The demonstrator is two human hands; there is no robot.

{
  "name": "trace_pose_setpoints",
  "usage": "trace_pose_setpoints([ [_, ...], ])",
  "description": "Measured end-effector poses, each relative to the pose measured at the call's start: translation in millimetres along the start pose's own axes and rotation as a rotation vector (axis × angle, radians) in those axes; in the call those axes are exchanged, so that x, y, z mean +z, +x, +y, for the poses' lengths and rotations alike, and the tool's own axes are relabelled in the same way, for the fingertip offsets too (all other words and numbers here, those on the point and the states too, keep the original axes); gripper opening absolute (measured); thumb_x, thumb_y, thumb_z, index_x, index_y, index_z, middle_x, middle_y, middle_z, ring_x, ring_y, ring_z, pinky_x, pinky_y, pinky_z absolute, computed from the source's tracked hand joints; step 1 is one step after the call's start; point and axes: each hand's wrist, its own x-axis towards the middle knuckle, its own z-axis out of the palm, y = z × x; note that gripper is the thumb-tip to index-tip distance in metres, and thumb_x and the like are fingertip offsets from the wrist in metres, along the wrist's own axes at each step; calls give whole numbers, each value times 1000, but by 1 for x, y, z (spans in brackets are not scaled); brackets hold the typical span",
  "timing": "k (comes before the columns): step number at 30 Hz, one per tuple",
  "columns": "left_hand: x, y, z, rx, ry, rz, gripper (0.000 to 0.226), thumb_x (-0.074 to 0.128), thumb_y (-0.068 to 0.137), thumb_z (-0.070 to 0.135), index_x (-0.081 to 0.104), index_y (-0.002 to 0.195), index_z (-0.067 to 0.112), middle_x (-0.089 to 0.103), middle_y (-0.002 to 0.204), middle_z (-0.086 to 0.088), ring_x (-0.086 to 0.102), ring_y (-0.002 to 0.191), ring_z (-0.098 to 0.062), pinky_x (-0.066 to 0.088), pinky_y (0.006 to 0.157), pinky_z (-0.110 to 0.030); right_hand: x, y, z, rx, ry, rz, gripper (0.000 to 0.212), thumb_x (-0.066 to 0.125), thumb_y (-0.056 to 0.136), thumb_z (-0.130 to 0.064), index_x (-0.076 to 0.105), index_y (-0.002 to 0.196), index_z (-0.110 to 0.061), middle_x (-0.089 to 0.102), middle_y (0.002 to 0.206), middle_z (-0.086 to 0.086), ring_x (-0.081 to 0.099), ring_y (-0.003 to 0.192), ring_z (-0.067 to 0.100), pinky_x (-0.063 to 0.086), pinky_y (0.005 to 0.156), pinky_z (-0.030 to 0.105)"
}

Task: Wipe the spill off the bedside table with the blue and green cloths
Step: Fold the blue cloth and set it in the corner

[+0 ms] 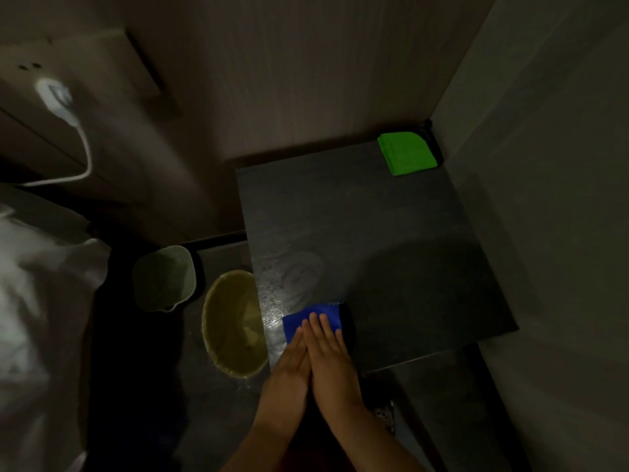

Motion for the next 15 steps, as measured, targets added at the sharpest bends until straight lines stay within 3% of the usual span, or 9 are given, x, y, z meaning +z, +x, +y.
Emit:
trace_pose_setpoints([
  [1,0,1,-1,5,10,-7,59,28,103,30,-3,151,19,-18,152,8,-15,141,0,-22,97,4,0,0,0,-7,10,-28,74,73,76,-16,39,141,-14,36,151,7,25,141,21,-5,115,44],
  [3,2,2,-3,15,11,-1,60,29,102,32,-4,150,21,-14,156,7,-14,142,0,-18,105,-2,5,1,5,-55,37,-79,67,41,96,-10,1,150,-16,-6,160,4,-17,141,21,-20,113,38],
  [4,3,2,-4,18,4,4,61,30,102,33,-5,150,22,-13,158,7,-13,143,0,-13,111,-6,6,2,6,-54,58,-112,64,31,99,-9,-8,149,-17,-16,159,2,-26,139,20,-26,110,34],
  [6,3,2,-5,16,-1,9,64,34,101,34,-6,150,23,-12,159,7,-12,143,0,-1,117,-12,6,7,9,-55,59,-104,63,28,100,-9,-11,149,-18,-20,158,0,-26,140,17,-30,107,30],
  [8,2,8,-4,19,12,4,69,39,99,33,-5,150,24,-11,159,7,-14,142,0,5,119,-15,3,15,11,-60,82,-118,65,31,99,-11,-11,149,-18,-20,157,-2,-24,142,15,-23,111,30],
  [12,-8,37,2,64,50,48,66,39,99,33,2,151,22,-7,159,9,-12,144,-1,-13,112,-10,-13,40,22,-46,96,-88,65,33,99,-8,-7,149,-17,-17,158,-2,-19,144,15,-13,115,31],
  [15,-17,66,10,75,72,88,59,34,101,28,5,151,22,-4,159,7,-4,147,-5,-7,116,-15,-32,64,36,-50,128,-90,60,29,101,-8,-4,150,-17,-12,160,1,-15,145,15,-8,119,32],
])
